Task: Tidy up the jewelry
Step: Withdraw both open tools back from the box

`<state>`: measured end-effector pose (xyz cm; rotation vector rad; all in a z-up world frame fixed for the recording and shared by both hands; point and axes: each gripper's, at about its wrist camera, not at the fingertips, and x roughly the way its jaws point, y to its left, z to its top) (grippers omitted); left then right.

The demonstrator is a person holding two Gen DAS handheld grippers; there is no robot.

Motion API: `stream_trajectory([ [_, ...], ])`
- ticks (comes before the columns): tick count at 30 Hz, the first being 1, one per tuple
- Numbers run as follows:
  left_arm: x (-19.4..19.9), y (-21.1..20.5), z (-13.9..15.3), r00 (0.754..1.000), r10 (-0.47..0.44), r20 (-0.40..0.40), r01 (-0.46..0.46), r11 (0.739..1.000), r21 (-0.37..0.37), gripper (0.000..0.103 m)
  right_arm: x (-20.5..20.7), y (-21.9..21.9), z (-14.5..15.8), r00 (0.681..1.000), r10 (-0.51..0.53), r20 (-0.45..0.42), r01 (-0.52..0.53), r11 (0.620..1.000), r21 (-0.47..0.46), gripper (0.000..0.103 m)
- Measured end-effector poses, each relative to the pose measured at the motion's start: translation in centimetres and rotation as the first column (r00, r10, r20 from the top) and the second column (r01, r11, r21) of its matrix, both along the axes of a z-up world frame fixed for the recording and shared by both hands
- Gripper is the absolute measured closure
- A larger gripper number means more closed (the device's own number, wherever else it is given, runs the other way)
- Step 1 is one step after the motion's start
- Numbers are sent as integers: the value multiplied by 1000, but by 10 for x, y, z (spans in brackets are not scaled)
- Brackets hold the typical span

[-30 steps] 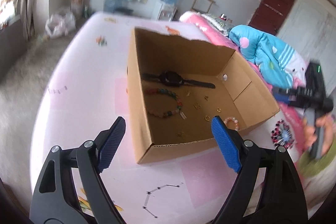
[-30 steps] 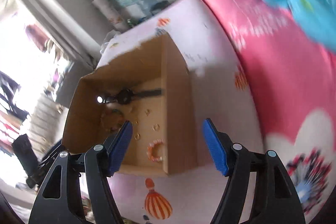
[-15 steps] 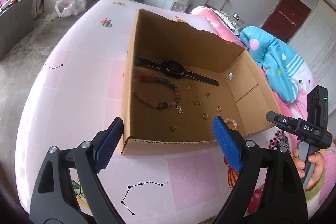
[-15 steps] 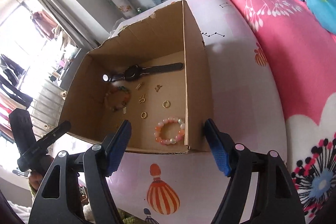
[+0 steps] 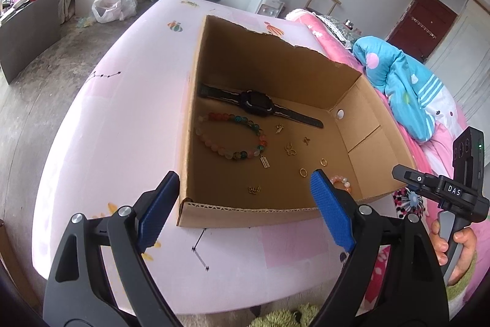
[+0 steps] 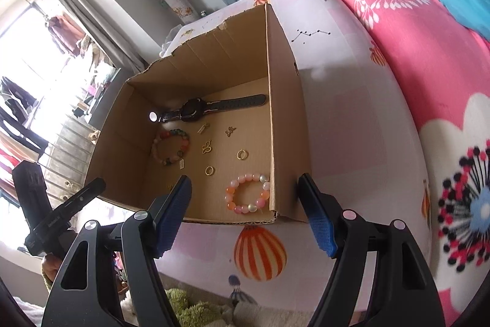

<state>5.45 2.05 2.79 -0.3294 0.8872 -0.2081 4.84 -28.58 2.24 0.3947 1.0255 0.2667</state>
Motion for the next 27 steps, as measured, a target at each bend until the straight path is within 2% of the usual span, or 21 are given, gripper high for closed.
stream_trajectory([
  [14, -12, -9, -4, 1000, -21, 12, 21, 1000, 1, 19, -17, -2, -3, 999, -39, 10, 40, 999, -22, 32],
  [21, -12, -2, -2, 999, -24, 31, 24, 1000, 1, 17, -20, -6, 0, 999, -46, 21, 46, 999, 0, 32],
  [23, -20, -3, 3, 998, -8, 62, 5, 998, 56, 17, -27, -9, 6, 997, -64, 44, 65, 998, -27, 31],
  [27, -42, -9, 21, 986, -3, 165, -29, 982, 188, 16, -49, -17, 26, 983, -122, 136, 141, 980, -144, 24],
])
